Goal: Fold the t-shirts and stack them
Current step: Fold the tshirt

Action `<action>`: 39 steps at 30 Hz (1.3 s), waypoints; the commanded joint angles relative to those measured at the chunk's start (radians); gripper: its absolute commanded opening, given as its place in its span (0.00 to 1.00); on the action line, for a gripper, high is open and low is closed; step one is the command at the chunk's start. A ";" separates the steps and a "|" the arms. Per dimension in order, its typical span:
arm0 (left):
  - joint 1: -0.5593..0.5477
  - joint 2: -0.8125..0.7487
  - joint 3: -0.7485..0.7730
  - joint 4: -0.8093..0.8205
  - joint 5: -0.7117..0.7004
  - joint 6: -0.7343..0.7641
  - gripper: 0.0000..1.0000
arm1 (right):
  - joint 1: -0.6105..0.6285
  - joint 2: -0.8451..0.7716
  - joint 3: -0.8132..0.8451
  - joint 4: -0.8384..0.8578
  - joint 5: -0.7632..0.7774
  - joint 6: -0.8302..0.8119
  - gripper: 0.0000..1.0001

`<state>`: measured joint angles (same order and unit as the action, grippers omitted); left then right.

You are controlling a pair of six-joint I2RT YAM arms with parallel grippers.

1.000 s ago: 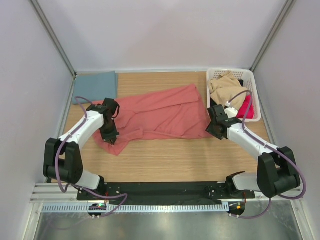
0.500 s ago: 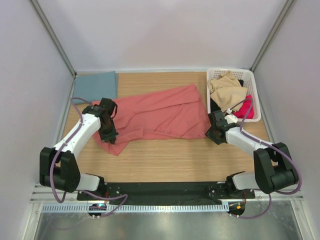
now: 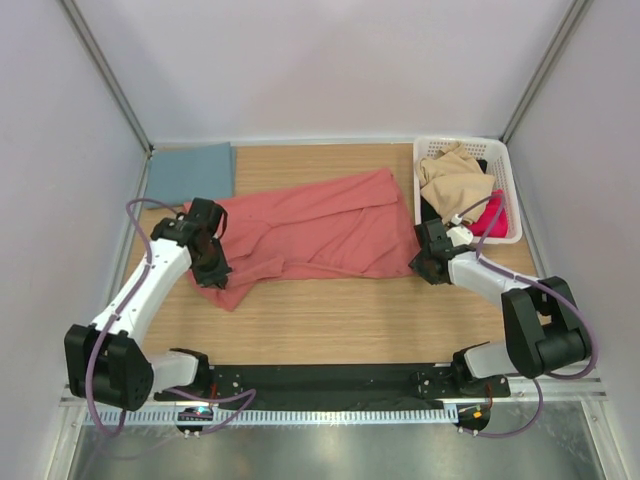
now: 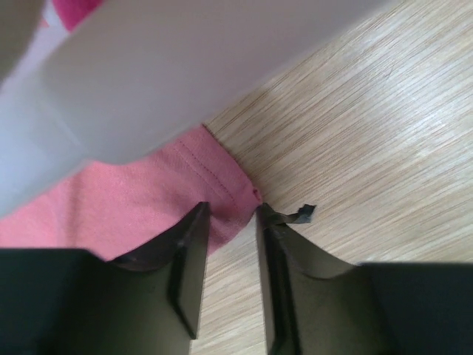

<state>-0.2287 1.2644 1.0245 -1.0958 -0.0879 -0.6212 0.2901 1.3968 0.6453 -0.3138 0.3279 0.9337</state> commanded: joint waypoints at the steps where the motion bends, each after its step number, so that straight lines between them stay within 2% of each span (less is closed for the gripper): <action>1: -0.001 -0.057 0.016 -0.038 0.004 -0.012 0.05 | 0.001 0.024 -0.003 0.009 0.028 -0.012 0.36; 3: -0.001 -0.080 0.020 -0.055 -0.001 -0.014 0.05 | 0.000 0.028 -0.006 0.004 0.014 -0.013 0.29; 4: -0.001 -0.091 0.025 -0.061 -0.003 -0.014 0.04 | 0.000 0.025 -0.007 -0.007 0.011 -0.015 0.19; 7: -0.003 -0.135 0.046 -0.078 -0.019 -0.011 0.04 | 0.001 -0.005 -0.012 -0.031 0.006 -0.044 0.03; 8: -0.001 -0.146 0.061 -0.082 -0.030 -0.009 0.04 | 0.001 -0.015 -0.010 -0.033 0.008 -0.061 0.01; 14: -0.001 -0.200 0.126 -0.088 -0.033 0.000 0.03 | 0.001 -0.059 0.065 -0.111 -0.010 -0.226 0.01; 22: -0.004 -0.197 0.216 -0.046 0.023 0.023 0.01 | 0.004 -0.027 0.198 -0.163 -0.115 -0.341 0.01; 28: -0.004 -0.132 0.327 -0.036 0.017 0.054 0.01 | 0.009 0.017 0.328 -0.211 -0.136 -0.423 0.01; 39: -0.003 0.041 0.546 -0.069 -0.124 0.110 0.01 | 0.009 0.234 0.614 -0.289 -0.148 -0.469 0.01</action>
<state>-0.2298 1.2819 1.5017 -1.1667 -0.1448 -0.5476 0.2935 1.5940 1.1614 -0.5713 0.1726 0.4953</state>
